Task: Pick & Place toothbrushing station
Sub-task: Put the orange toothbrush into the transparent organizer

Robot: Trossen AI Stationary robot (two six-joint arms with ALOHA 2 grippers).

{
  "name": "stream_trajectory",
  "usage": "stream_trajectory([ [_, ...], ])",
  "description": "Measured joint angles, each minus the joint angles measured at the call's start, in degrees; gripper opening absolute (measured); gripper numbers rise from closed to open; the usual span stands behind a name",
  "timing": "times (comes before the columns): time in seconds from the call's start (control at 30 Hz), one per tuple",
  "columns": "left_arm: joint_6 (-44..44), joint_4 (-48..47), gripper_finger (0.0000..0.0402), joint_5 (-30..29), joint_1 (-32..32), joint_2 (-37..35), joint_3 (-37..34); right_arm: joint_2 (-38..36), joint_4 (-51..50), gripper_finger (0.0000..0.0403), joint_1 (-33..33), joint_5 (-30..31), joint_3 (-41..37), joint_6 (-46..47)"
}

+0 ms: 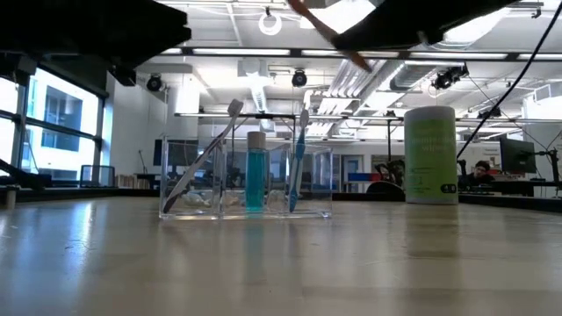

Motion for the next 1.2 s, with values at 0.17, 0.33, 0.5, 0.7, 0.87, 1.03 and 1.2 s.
stream_trajectory([
  [0.17,3.75,0.02,0.0113,-0.03,-2.63,0.0,0.0,5.84,11.96,0.0015,-4.02,-7.04,0.04,-2.99],
  [0.33,7.12,0.0,0.0113,-1.31,-3.76,0.0,0.0,8.34,23.57,0.0013,-7.78,-12.36,-3.64,-0.03],
  [0.5,7.27,0.01,0.0113,-2.81,-3.61,0.0,0.0,8.64,41.08,0.0013,-10.77,-18.75,-12.76,4.18],
  [0.7,7.66,0.02,0.0113,-2.78,-3.38,0.0,0.0,8.64,50.21,0.0013,-13.63,-22.0,-18.21,7.57],
  [0.87,7.33,0.03,0.0113,-2.8,-2.48,0.0,0.0,10.01,51.66,0.0013,-15.43,-25.51,-18.17,10.09],
  [1.03,6.37,0.02,0.0113,-2.73,-1.78,0.0,0.0,15.74,57.5,0.0013,-16.7,-27.73,-17.59,11.79],
  [1.2,6.26,0.02,0.0113,-2.71,-1.8,0.0,0.0,19.09,58.18,0.0013,-17.92,-29.34,-15.94,12.18],
])
